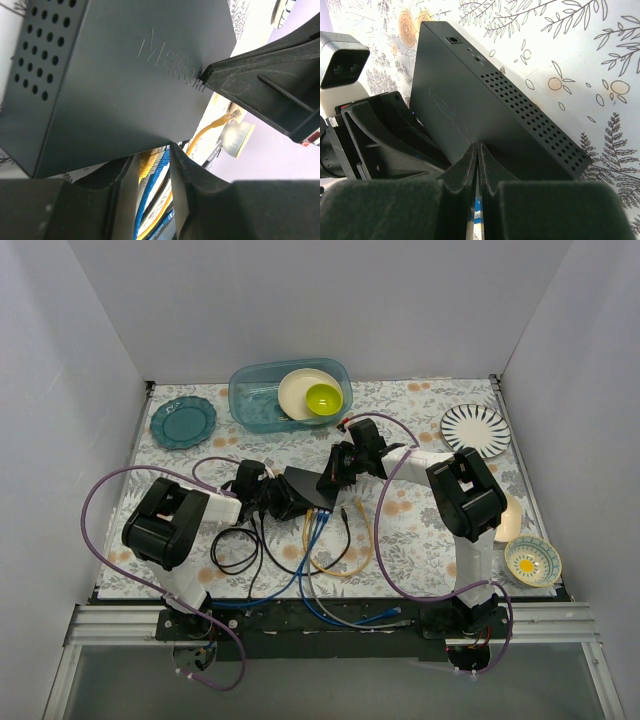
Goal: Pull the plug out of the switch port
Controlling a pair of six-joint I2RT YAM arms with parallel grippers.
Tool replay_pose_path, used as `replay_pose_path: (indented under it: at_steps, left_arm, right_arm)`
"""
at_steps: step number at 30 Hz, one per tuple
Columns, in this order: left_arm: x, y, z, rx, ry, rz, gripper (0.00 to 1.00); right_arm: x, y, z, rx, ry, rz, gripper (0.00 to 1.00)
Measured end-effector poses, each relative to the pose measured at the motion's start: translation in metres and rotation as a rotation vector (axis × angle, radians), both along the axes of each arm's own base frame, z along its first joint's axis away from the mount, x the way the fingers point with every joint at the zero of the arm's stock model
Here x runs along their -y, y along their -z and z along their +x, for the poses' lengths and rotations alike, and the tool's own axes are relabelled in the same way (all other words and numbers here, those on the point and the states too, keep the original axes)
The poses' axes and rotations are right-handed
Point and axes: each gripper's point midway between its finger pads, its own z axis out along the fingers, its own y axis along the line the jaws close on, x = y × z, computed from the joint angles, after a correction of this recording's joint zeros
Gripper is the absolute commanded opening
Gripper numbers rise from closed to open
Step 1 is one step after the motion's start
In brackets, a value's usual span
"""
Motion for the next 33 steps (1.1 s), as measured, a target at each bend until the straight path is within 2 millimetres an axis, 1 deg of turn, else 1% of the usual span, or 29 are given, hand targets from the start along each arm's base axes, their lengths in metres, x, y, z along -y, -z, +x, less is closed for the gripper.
replay_pose_path:
  at_steps: [5,6,8,10,12,17,23,29,31,32,33]
  left_arm:
    - [0.0010,0.0003,0.0001,0.006,0.006,-0.008,0.16]
    - [0.0012,0.0004,0.0000,0.008,0.008,-0.010,0.17]
    - [0.0012,0.0004,-0.0002,0.013,0.009,-0.014,0.25]
    - [0.0009,0.0005,-0.0006,0.018,0.009,-0.017,0.38]
    - [0.0011,0.0003,-0.0010,0.022,0.010,-0.024,0.39]
    - [0.0016,-0.0005,-0.0020,0.050,0.030,-0.027,0.34]
    - [-0.0013,0.0043,-0.0061,0.065,0.040,-0.015,0.20]
    - [-0.0016,0.0059,-0.0067,0.066,0.041,-0.017,0.20]
    - [-0.0015,0.0063,-0.0067,0.064,0.044,-0.020,0.17]
    - [-0.0012,0.0061,-0.0067,0.062,0.045,-0.023,0.15]
    - [-0.0010,0.0062,-0.0064,0.060,0.046,-0.024,0.05]
  right_arm:
    - [0.0006,0.0000,0.0004,-0.001,0.001,0.001,0.10]
    - [0.0006,0.0000,0.0005,0.000,0.001,0.001,0.10]
    - [0.0006,0.0000,0.0004,-0.001,0.001,0.001,0.10]
    - [0.0006,0.0000,0.0004,0.000,0.001,0.001,0.10]
    - [0.0006,0.0000,0.0004,0.000,0.001,0.001,0.10]
    - [0.0006,0.0001,0.0003,-0.001,0.001,0.001,0.10]
    - [0.0006,0.0001,0.0003,-0.001,0.001,0.001,0.10]
    - [0.0006,0.0003,0.0003,-0.001,0.001,0.001,0.10]
    - [0.0006,0.0003,0.0003,-0.001,0.001,0.000,0.10]
    - [0.0006,0.0002,0.0003,-0.001,0.001,0.001,0.10]
    - [0.0006,0.0002,0.0003,-0.001,0.001,0.001,0.10]
